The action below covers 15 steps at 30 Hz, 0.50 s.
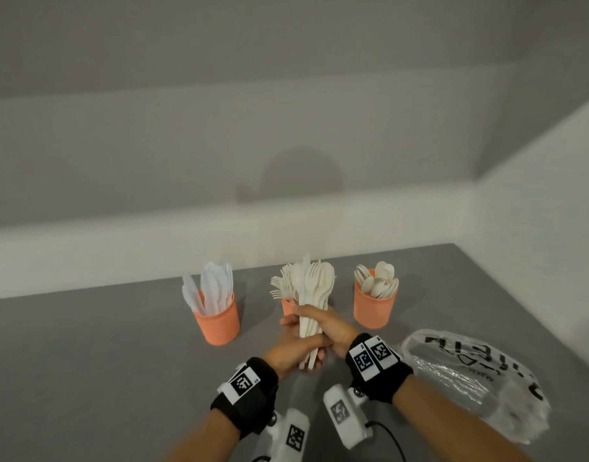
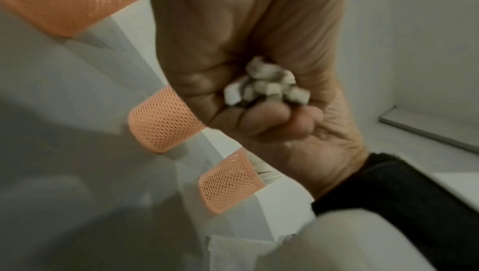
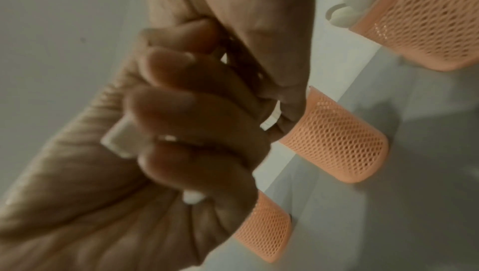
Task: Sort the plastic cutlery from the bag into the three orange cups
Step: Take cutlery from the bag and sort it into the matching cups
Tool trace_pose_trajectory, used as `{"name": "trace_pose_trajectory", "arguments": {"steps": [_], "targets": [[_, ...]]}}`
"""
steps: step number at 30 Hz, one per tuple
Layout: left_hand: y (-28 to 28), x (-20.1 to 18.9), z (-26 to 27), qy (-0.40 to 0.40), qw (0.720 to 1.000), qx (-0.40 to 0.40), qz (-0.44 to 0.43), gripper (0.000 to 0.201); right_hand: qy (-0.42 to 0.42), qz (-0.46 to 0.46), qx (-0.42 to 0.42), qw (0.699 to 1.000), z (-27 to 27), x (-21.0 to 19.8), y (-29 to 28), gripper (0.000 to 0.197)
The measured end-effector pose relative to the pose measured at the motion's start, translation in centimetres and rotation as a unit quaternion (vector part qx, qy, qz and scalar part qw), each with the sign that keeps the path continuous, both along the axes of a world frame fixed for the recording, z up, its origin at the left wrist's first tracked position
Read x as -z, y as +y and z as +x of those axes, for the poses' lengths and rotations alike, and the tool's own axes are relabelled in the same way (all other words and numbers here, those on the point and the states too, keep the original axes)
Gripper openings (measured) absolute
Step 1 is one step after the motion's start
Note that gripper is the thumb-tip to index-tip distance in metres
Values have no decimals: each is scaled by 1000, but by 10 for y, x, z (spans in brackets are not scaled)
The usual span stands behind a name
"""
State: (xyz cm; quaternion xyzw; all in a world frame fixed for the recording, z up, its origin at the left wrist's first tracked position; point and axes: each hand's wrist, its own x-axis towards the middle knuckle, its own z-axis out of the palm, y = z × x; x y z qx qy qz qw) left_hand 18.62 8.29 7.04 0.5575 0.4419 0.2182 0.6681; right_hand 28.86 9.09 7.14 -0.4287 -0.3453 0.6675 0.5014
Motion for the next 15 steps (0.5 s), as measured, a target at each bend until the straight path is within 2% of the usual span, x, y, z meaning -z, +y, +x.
{"name": "trace_pose_trajectory", "arguments": {"steps": [3,6,8,11,13,15], "targets": [[4,-1,-3,6,999,33,2,10,-35,3,-14,999,2,-1,2,40],[2,-2,0,-9,1000,-8,-16,10,-34,-5,-40,999,3,-4,3,37],[0,3,2,-9,999,-37,-21,12,-9,-18,-73,997,7,-5,1,26],[-4,5,10,32,994,-79,70,8,-21,-12,-107,994,11,-2,0,18],[-5,2,18,59,980,-123,148,6,-86,-10,-60,994,8,1,-1,34],[-8,-1,26,99,962,-155,202,15,-130,14,-6,991,5,7,3,53]]}}
